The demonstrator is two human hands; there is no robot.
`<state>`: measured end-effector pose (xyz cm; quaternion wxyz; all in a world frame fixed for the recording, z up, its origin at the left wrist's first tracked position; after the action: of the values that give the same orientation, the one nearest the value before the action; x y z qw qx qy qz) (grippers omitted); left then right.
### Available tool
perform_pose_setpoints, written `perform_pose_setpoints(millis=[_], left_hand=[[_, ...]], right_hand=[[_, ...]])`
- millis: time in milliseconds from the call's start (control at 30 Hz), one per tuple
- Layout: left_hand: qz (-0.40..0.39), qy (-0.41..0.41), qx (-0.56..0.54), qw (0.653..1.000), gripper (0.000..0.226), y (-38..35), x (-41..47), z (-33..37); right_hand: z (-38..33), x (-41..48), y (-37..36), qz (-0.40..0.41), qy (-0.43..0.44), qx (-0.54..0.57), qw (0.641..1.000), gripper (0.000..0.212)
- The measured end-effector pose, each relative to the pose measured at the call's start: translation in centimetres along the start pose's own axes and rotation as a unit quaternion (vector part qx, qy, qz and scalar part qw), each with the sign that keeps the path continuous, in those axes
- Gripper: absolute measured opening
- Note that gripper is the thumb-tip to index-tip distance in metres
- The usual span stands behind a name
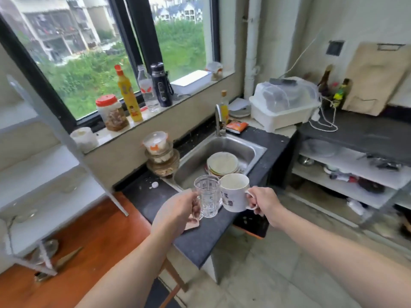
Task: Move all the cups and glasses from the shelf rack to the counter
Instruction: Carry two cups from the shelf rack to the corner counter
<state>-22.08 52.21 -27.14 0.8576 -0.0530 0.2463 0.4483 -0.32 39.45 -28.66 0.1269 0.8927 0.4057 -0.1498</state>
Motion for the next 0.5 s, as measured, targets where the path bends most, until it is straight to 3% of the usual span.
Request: perform_pose_setpoints(millis=[133,500], left_hand=[[-0.053,-0.009,0.013,0.998,0.035,-9.2,3.1,3.2],[-0.190,-0.021,0.058,0.980,0.030,-38.5,7.3,9.0]], right_hand=[[-0.4,0.8,9.3,0.056,0.011,0.033,0.998,0.015],[1.0,2.5,37.1,0.205,0.004,0.046,0.978,0.018]])
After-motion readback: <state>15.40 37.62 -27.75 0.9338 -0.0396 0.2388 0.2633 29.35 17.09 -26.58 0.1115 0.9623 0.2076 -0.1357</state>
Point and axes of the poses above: each hand's wrist, its own x-axis towards the middle knuckle, its own y-axis out of the back of the hand, z = x × y, the point moved 7 cm from there along x, towards the middle knuckle, and after that the axes turned 1 degree about -z, right-handed, at the moved point
